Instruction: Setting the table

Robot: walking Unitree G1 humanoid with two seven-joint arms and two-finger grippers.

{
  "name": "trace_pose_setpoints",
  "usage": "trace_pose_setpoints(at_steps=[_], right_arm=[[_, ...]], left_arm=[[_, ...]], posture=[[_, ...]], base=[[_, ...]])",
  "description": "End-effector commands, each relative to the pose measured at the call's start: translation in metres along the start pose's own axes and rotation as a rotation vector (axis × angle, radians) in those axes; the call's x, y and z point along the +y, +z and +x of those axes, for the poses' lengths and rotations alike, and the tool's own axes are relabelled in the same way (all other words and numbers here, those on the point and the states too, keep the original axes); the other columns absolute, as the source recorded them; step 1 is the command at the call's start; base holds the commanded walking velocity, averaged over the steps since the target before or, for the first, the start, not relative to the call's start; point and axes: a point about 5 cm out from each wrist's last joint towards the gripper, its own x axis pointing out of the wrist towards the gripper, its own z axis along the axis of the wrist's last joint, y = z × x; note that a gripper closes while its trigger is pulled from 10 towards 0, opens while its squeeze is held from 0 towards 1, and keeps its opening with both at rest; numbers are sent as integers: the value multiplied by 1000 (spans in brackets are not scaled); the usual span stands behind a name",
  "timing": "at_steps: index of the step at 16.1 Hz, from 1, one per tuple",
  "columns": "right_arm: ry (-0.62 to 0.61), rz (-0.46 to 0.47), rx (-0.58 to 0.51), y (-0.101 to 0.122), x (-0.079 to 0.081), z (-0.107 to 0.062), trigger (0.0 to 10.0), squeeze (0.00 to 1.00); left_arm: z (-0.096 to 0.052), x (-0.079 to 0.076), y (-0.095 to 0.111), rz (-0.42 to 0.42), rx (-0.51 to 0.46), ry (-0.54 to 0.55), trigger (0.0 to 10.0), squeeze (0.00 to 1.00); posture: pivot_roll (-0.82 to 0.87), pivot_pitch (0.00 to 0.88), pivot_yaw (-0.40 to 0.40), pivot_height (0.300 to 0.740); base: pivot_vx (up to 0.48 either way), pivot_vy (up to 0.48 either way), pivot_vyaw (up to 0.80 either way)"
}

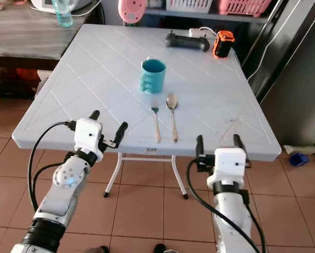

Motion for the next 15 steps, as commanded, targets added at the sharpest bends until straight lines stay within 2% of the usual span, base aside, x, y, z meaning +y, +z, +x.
trace_pose_setpoints(at_steps=[1, 11, 15], right_arm=[[10, 2, 3, 0, 0, 0, 10000, 0], [77, -1, -6, 1, 12, -2, 10000, 0], [87, 4, 1, 1, 15, -4, 10000, 0]], left_arm=[[0, -4, -1, 0, -1, -17, 10000, 0], [-1, -5, -1, 9, 5, -22, 10000, 0], [-1, -5, -1, 14, 14, -17, 10000, 0]], posture=[[183, 141, -54, 740], [186, 146, -51, 740], [185, 152, -48, 740]], base=[[277, 0, 0], [330, 0, 0], [62, 0, 0]])
